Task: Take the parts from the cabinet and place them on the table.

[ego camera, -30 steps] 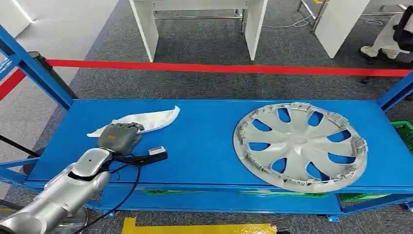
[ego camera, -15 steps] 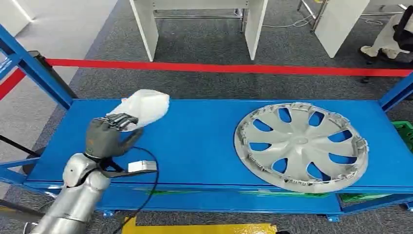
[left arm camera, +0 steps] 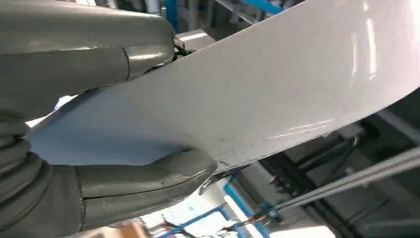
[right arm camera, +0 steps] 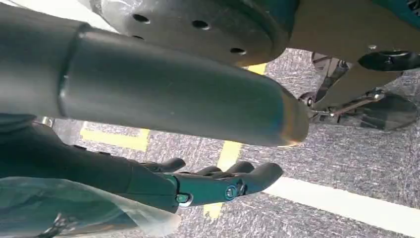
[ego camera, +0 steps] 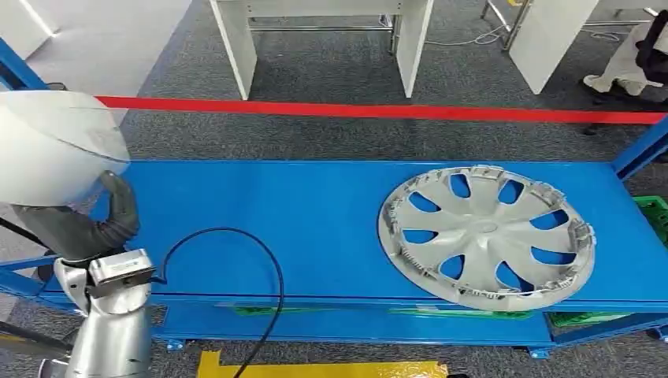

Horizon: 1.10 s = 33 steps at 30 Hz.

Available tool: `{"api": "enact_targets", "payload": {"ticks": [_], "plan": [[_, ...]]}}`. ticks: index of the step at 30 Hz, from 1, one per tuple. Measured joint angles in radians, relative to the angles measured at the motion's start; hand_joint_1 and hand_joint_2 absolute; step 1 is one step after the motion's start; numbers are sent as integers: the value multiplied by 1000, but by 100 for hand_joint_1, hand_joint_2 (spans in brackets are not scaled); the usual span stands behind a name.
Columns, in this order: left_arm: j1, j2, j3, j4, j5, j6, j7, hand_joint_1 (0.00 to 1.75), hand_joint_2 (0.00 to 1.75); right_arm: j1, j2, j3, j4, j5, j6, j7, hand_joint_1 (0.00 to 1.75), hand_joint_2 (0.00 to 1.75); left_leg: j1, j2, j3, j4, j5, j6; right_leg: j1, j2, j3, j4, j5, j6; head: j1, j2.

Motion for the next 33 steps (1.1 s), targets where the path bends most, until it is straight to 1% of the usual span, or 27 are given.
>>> {"api": "enact_targets", "payload": {"ticks": [3, 5, 6, 8, 10, 12, 13, 14, 15, 16, 17, 18, 19, 20, 21, 22, 23, 24, 25, 26, 27, 28, 29, 30, 31, 32, 33], "plan": [[10, -1, -15, -68, 61, 0, 0, 175, 175, 0, 0, -6, 0, 1, -2, -3, 0, 0, 0, 0, 0, 0, 0, 0, 0, 1, 0, 0, 0, 0, 0, 0], [15, -1, -36, -156, 123, 0, 0, 175, 175, 1, 1, -9, 0, 5, -13, -3, 0, 0, -2, 0, -1, 4, -1, 1, -2, 0, 0, -1, 1, 2, -1, 0], [17, -1, -43, -176, 152, 0, 0, 175, 175, 0, 2, -11, 0, 8, -19, -2, 0, 0, -2, -1, -2, 4, -1, 1, -3, -1, 0, -1, 1, 2, 0, 0], [38, 3, -61, -206, 255, -1, 0, 175, 175, -1, 9, -14, 0, 14, -31, -6, 0, 0, -3, -1, -2, 6, -3, 4, -4, 0, 0, -1, 1, 3, -1, 0], [65, 10, -89, -214, 349, -2, 0, 175, 175, 0, 11, -14, 0, 9, -32, -3, 0, 0, -4, -1, -4, 9, -4, 7, -5, -1, 0, -1, 2, 6, 0, 0], [95, 22, -120, -214, 403, -3, 0, 175, 175, 0, 13, -14, 0, 8, -34, -2, 0, 0, -5, -1, -6, 13, -5, 11, -7, 0, 0, -2, 3, 11, 0, 0], [109, 29, -136, -214, 424, -3, 0, 175, 175, 0, 14, -14, 0, 8, -35, -3, 0, 0, -7, -1, -8, 15, -1, 16, -8, 0, 0, -2, 9, 17, -1, 0], [118, 37, -151, -214, 445, -4, 0, 175, 175, 1, 14, -14, 0, 8, -35, -3, 0, 0, -8, -1, -9, 14, 1, 19, -8, 0, 1, -7, 12, 22, 0, 0], [130, 48, -168, -214, 478, -4, 0, 175, 175, 1, 14, -14, 0, 8, -38, -3, 0, 0, -2, 0, -6, -4, 13, 31, -6, 0, 0, -9, 11, 27, 0, 0], [146, 58, -188, -213, 517, -4, 0, 175, 175, 2, 14, -13, 0, 8, -44, -3, 0, 0, 2, 6, -3, -15, 22, 34, -7, 1, -11, -1, -7, 27, 1, 0], [165, 70, -215, -213, 556, -6, 0, 175, 175, 3, 14, -14, 0, 7, -50, -6, 0, 0, 3, 7, -6, -19, 26, 40, -5, 0, -25, 35, -42, 27, 3, 0], [186, 81, -229, -211, 590, -8, 0, 175, 175, 3, 14, -14, 0, 7, -53, -10, 0, 0, 4, 7, -12, -19, 28, 42, -6, 0, -54, 106, -87, 28, 6, 0], [209, 90, -257, -209, 631, -17, 0, 175, 175, 4, 14, -14, 0, 3, -55, -26, 0, 0, 3, 9, -16, -18, 31, 43, -6, 0, -86, 181, -122, 30, 5, 0], [233, 99, -277, -207, 642, -25, 0, 175, 175, 8, 14, -15, 0, 0, -58, -48, 0, 0, 3, 11, -21, -18, 33, 42, -6, 0, -118, 256, -148, 32, 5, 0], [250, 108, -287, -206, 647, -30, 0, 175, 175, 12, 14, -16, 0, -1, -61, -62, 0, 0, 3, 12, -24, -16, 35, 41, -6, -1, -128, 285, -148, 34, 5, 0], [268, 118, -309, -203, 668, -44, 0, 175, 175, 15, 14, -17, 0, 0, -72, -89, 0, 0, 4, 12, -27, -15, 36, 39, -8, -1, -114, 267, -120, 35, 5, 0], [280, 125, -318, -203, 681, -53, 0, 175, 175, 17, 14, -17, 0, 3, -81, -106, 0, 0, 5, 11, -29, -12, 37, 38, -9, -2, -90, 224, -88, 36, 5, 0], [292, 133, -324, -203, 692, -65, 0, 175, 175, 17, 13, -17, 0, 13, -101, -133, 0, 0, 7, 11, -33, -5, 37, 36, -10, -3, -37, 125, -36, 38, 5, 0], [298, 140, -331, -204, 692, -71, 0, 175, 175, 16, 11, -17, 0, 22, -119, -153, 0, 0, 10, 11, -37, 4, 35, 29, -12, -4, 13, 26, -9, 40, 5, 0], [303, 144, -334, -204, 691, -77, 0, 175, 175, 13, 12, -17, 0, 31, -139, -171, 0, 0, 6, 11, -45, 6, 37, 21, -6, -2, 36, 7, -36, 38, 7, 0], [308, 148, -338, -206, 689, -81, 0, 175, 175, 13, 12, -17, 0, 39, -167, -191, 0, 0, 4, 8, -50, 12, 40, 13, -4, 3, 32, 7, -22, 30, 7, 0], [314, 151, -339, -207, 684, -85, 0, 175, 175, 13, 12, -17, 0, 44, -185, -202, 0, 0, 3, 8, -52, 16, 46, 6, -5, 2, 25, 6, -24, 27, 7, 0], [320, 156, -340, -209, 684, -86, 0, 175, 175, 14, 11, -17, 0, 48, -195, -208, 0, 0, 4, 8, -53, 14, 52, -2, -3, 3, 21, 10, -22, 21, 7, 0], [323, 158, -341, -209, 684, -86, 0, 175, 175, 16, 11, -17, 0, 52, -201, -209, 0, 0, 5, 7, -54, 14, 55, -6, -2, 3, 20, 10, -17, 14, 7, 0], [326, 162, -341, -210, 684, -86, -1, 175, 175, 17, 11, -17, 0, 53, -202, -212, 0, 0, 9, 4, -57, 20, 46, -10, -8, -2, 2, 4, -8, -1, 9, 0], [328, 164, -342, -211, 684, -86, 0, 175, 175, 15, 11, -17, 0, 53, -203, -213, 0, 0, 10, 4, -67, 38, 15, -15, -7, -3, 6, 3, -2, -10, 6, 0], [329, 168, -343, -212, 684, -87, 0, 175, 175, 12, 11, -17, 0, 54, -206, -216, 0, 0, 10, 3, -90, 99, -43, -21, -6, -4, -6, 4, 5, -20, 3, 0]]}}
